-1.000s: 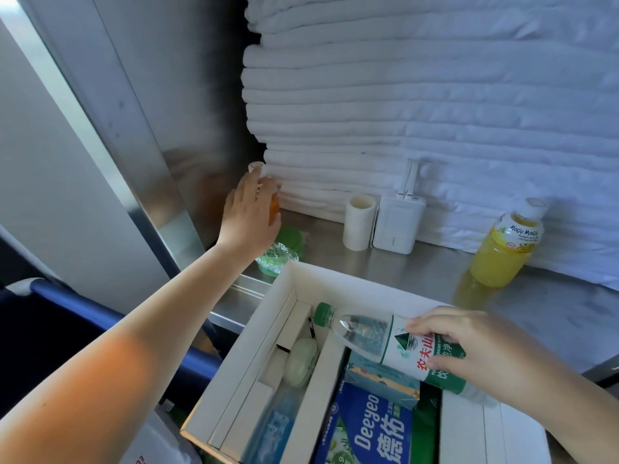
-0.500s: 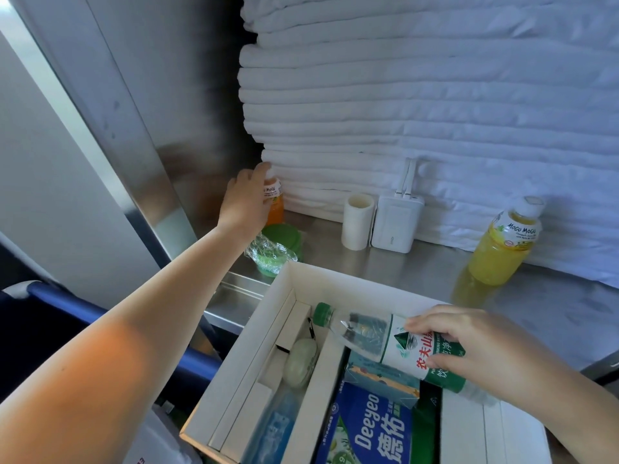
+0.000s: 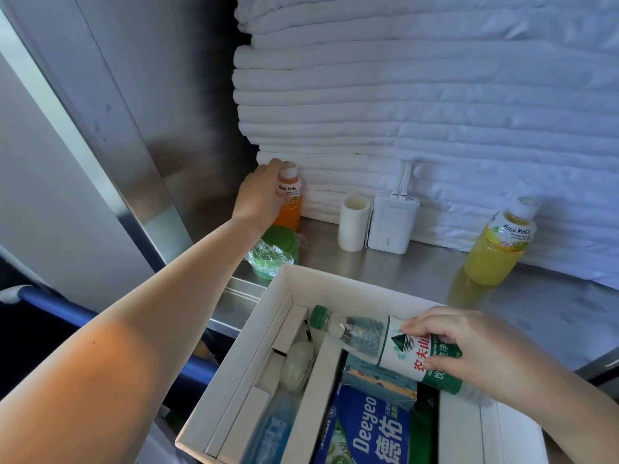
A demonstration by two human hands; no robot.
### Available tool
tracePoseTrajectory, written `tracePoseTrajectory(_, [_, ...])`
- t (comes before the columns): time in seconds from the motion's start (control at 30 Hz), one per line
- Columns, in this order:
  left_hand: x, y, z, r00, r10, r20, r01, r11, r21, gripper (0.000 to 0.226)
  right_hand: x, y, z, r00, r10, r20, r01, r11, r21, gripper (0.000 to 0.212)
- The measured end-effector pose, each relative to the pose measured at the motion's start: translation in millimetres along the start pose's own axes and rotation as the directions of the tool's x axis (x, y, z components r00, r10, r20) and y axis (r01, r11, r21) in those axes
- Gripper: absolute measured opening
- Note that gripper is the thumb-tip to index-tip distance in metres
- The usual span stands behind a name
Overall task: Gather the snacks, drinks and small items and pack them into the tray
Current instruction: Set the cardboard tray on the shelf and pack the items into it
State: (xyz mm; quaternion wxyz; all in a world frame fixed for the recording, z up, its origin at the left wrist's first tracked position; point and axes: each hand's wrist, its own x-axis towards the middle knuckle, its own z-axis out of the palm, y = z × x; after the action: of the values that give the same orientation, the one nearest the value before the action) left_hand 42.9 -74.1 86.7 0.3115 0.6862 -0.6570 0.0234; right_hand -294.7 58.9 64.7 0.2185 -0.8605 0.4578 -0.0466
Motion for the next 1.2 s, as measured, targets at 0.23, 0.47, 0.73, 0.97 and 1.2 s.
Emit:
tracePoseTrajectory(0.23, [-1.8,-7.5,-3.3,0.998,-0.06,0.024,0.061,0.997,-0.042,0.054,0.3,-0.1,0.3,1.0,0.006,-0.001,-0.006,1.0,0.002,0.042])
tracePoseTrajectory(0.47, [-13.5,40.0,8.7,0.976,0.217,-0.023,-0.205,0.948,0.243,0.067,0.1,2.4,1.4,1.0,0.001,-0.006,-0.001,1.0,-0.004,0.042])
tracePoseTrajectory(0.73, [-15.5,77.9,34.4,0.894,0.263,0.364,-0.29,0.957,0.02,0.055,-0.4,1.9,2.0,1.0,0.016,-0.014,-0.016,1.0,0.0,0.043])
tracePoseTrajectory(0.97, [-5.3,78.1,42.4,0.868,0.196,0.456,-0.215,0.977,-0.011,0.07,-0.5,2.8,2.3,1.0,0.007,-0.019,-0.007,1.0,0.014,0.044])
tracePoseTrajectory(1.2, [-1.4,81.9,46.4,0.872,0.171,0.459,-0.203,0.979,0.021,0.066,-0.1,2.7,2.8,1.0,0.008,-0.017,-0.008,1.0,-0.001,0.044])
